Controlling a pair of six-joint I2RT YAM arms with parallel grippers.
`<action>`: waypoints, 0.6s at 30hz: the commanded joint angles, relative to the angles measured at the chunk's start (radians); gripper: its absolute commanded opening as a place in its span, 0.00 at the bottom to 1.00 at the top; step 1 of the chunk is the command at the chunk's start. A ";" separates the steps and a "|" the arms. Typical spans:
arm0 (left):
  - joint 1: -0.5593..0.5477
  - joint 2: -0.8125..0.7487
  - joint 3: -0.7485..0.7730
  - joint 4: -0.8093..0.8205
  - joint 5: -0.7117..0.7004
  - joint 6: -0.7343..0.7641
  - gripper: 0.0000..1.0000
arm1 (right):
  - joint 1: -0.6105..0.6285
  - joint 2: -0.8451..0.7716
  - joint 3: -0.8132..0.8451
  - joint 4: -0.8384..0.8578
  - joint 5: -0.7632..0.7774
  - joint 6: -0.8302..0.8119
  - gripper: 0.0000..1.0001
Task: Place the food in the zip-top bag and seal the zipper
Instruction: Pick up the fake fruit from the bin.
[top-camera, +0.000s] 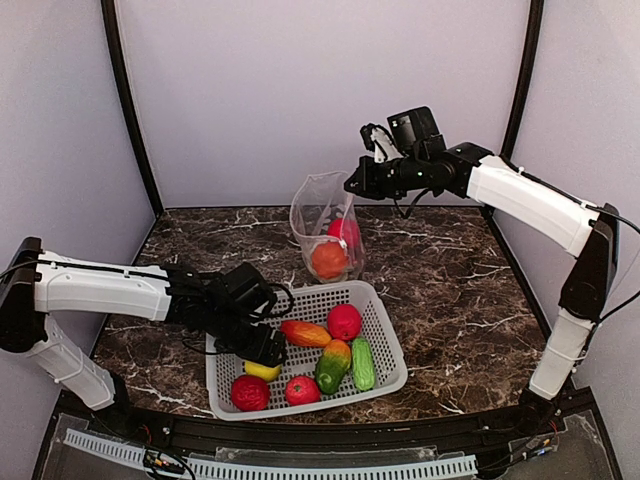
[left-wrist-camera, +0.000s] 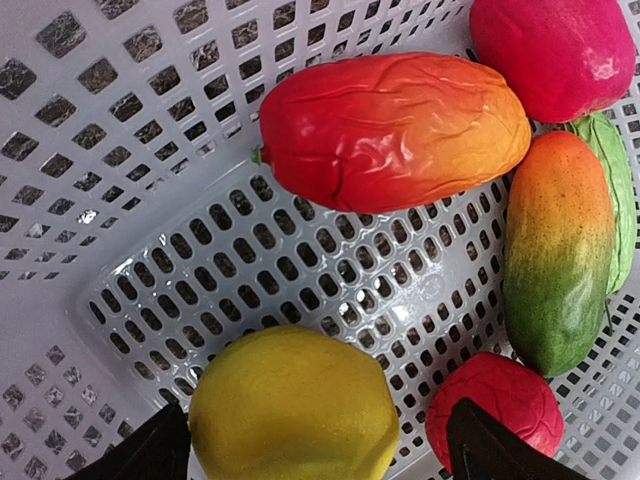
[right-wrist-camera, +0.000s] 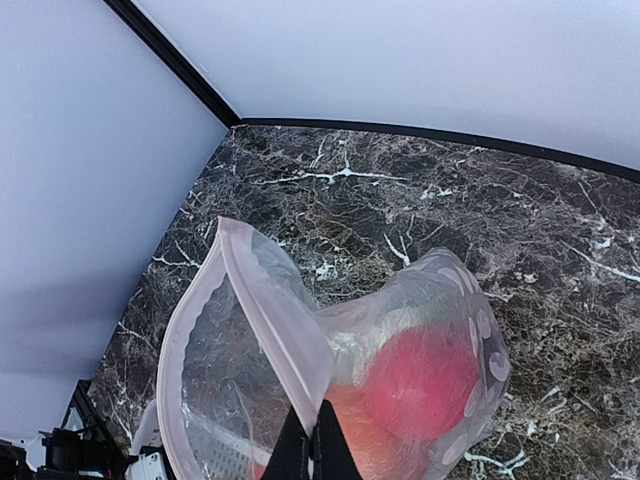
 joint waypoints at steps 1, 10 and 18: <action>-0.012 -0.015 -0.015 -0.049 -0.034 -0.021 0.90 | -0.004 -0.021 -0.013 0.042 -0.001 0.000 0.00; -0.019 0.018 -0.017 -0.088 -0.058 -0.021 0.88 | -0.004 -0.018 -0.016 0.044 -0.001 0.002 0.00; -0.019 0.047 -0.008 -0.102 -0.069 -0.012 0.83 | -0.004 -0.015 -0.017 0.046 -0.005 0.003 0.00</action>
